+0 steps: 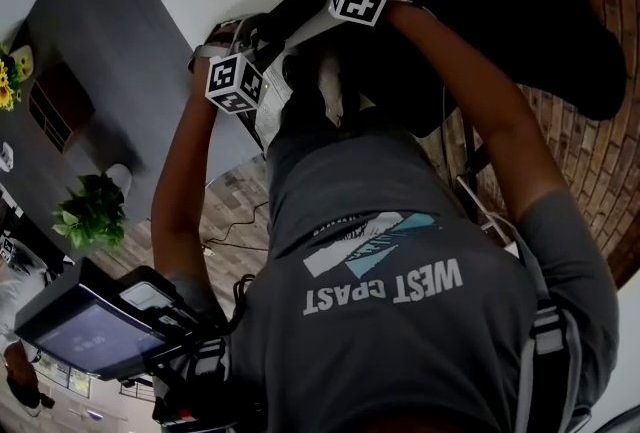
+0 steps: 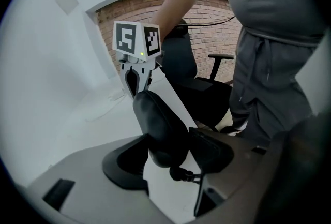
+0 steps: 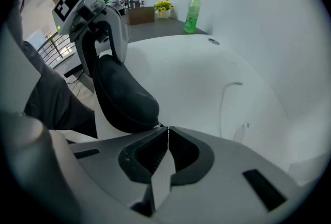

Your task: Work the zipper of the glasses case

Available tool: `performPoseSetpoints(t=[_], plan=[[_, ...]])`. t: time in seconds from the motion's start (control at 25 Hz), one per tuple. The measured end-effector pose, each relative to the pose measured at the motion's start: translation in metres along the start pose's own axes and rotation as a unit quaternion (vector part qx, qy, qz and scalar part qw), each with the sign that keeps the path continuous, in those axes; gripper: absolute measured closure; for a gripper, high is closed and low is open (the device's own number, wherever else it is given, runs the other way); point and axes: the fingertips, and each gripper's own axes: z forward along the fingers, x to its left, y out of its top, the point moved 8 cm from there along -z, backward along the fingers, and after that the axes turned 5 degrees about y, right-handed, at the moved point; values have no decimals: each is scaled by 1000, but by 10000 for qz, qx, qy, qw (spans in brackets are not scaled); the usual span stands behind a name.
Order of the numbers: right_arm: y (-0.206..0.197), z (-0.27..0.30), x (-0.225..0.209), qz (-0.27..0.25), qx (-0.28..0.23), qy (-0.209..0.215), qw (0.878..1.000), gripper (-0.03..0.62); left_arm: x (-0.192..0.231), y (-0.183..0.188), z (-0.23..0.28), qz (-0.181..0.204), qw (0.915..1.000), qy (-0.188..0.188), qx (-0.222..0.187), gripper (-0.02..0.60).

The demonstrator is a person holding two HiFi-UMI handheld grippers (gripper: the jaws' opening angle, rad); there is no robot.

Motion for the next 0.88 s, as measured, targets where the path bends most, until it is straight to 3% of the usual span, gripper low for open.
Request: performPoseSetpoints(t=[0.2, 0.28, 0.36, 0.44, 0.48, 0.6, 0.88], plan=[[1, 18, -3, 101, 173, -34, 9998, 599, 5, -6, 0, -48, 9999, 67, 121, 324], [1, 18, -1, 160, 114, -126, 9997, 599, 14, -11, -4, -508, 9984, 253, -85, 322], [1, 17, -1, 185, 101, -226, 9995, 599, 26, -16, -10, -1162, 9916, 372, -426, 297], [1, 17, 1, 229, 77, -286, 9993, 599, 34, -19, -14, -1693, 9824, 367, -695, 171], [2, 17, 3, 266, 45, -305, 9992, 599, 36, -22, -15, -1837, 9796, 347, -734, 144], [4, 14, 5, 388, -71, -409, 9984, 599, 42, -27, -18, -1981, 9764, 490, -710, 144], [-11, 2, 12, 840, -126, -1032, 9910, 599, 38, -25, -37, -2225, 9615, 1400, -801, 149]])
